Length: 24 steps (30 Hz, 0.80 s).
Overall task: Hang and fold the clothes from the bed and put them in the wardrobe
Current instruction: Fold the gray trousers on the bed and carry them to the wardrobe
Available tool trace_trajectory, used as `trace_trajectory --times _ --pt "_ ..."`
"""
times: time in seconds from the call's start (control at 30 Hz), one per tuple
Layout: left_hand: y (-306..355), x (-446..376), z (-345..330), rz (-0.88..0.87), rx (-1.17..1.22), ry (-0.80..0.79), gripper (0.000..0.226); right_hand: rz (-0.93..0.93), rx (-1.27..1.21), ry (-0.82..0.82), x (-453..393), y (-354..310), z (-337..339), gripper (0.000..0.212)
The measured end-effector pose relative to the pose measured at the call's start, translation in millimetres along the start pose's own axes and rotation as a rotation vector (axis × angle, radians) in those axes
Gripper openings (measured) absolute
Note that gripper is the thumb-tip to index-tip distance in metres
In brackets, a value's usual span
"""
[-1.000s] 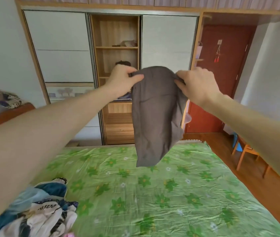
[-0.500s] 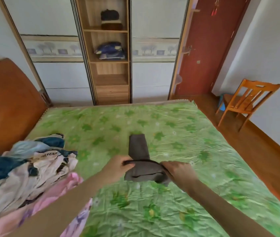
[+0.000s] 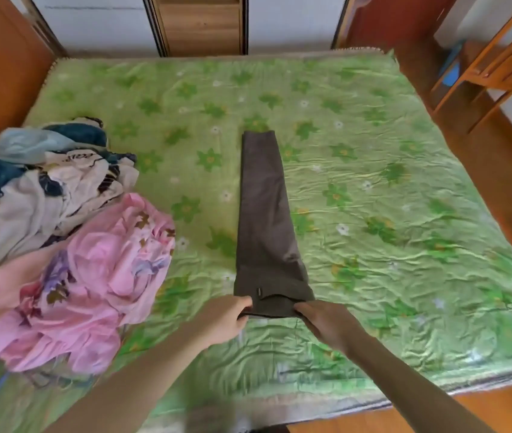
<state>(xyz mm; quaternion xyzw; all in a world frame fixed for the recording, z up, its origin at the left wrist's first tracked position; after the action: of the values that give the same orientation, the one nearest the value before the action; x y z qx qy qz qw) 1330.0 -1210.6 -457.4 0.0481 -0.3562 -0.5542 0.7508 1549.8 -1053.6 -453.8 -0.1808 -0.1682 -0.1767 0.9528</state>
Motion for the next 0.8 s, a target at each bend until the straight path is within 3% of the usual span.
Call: trace_trajectory --times 0.17,0.27,0.33,0.43,0.5,0.67,0.8 --pt "-25.8 -11.6 -112.3 0.066 -0.037 -0.100 0.008 0.077 -0.030 -0.214 -12.3 7.3 -101.3 0.046" --pt "-46.6 -19.6 -165.1 0.018 -0.106 -0.183 0.041 0.161 -0.101 -0.278 -20.4 10.7 -152.0 0.051" --pt "-58.8 -27.6 -189.5 -0.047 -0.151 -0.118 0.069 0.206 -0.118 -0.157 -32.7 14.6 -172.6 0.046" --pt "-67.6 -55.3 -213.2 -0.159 -0.172 0.217 0.064 0.138 -0.069 0.072 -58.5 28.1 -200.8 0.048" --pt "-70.5 -80.4 -224.2 -0.176 -0.179 0.321 0.064 0.050 -0.026 0.120 -74.0 37.8 -219.1 0.055" --pt "-92.2 -116.5 -263.1 -0.272 -0.276 0.251 0.074 0.060 0.034 0.022 -87.9 67.6 -269.6 0.068" --pt "-106.6 -122.2 -287.5 -0.319 -0.306 0.269 0.075 0.073 0.061 0.044 -92.6 80.8 -295.0 0.069"
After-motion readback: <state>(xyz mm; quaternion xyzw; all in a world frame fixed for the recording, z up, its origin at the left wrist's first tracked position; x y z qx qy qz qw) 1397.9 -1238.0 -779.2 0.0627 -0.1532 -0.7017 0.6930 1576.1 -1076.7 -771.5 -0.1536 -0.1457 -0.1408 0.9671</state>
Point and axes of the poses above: each hand's wrist, its own x-axis away from the middle knuckle, its own z-axis out of the back of the hand, y = z × x, the point moved 2 cm from there along -x, towards the middle knuckle, and after that the axes turned 2 degrees about -x, right-handed, at the moved point
